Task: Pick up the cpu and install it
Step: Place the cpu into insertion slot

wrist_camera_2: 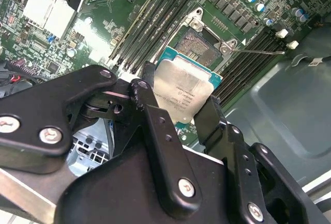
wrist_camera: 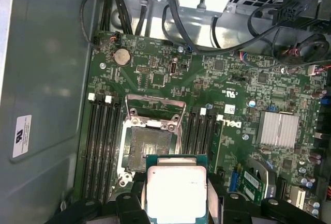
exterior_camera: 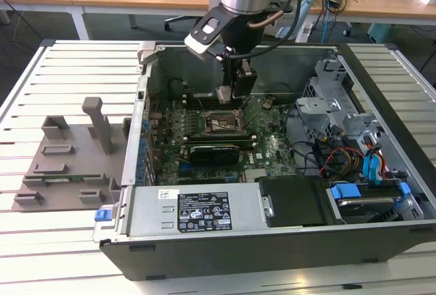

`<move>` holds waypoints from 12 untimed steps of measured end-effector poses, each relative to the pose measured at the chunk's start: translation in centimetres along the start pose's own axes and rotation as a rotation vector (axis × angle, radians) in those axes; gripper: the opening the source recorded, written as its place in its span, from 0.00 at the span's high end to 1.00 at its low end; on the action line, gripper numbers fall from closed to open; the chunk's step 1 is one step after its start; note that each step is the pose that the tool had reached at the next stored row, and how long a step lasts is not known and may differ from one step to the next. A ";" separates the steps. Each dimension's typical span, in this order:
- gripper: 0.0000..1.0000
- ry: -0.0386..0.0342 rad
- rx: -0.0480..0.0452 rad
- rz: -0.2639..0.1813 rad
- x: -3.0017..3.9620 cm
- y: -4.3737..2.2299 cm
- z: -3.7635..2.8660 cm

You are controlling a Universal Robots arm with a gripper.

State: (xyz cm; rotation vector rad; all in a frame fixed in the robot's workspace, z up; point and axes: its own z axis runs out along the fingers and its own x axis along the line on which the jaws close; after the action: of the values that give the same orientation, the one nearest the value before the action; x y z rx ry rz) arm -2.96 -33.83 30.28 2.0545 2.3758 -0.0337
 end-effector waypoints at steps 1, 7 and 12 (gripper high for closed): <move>0.45 0.0000 0.0000 0.000 0.00 0.00 0.04; 0.45 0.0000 0.0000 0.000 0.00 0.00 0.32; 0.45 0.0000 0.0001 0.000 0.03 0.01 0.57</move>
State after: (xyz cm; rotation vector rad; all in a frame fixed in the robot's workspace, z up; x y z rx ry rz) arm -2.96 -33.82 29.71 2.0547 2.3757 -0.0338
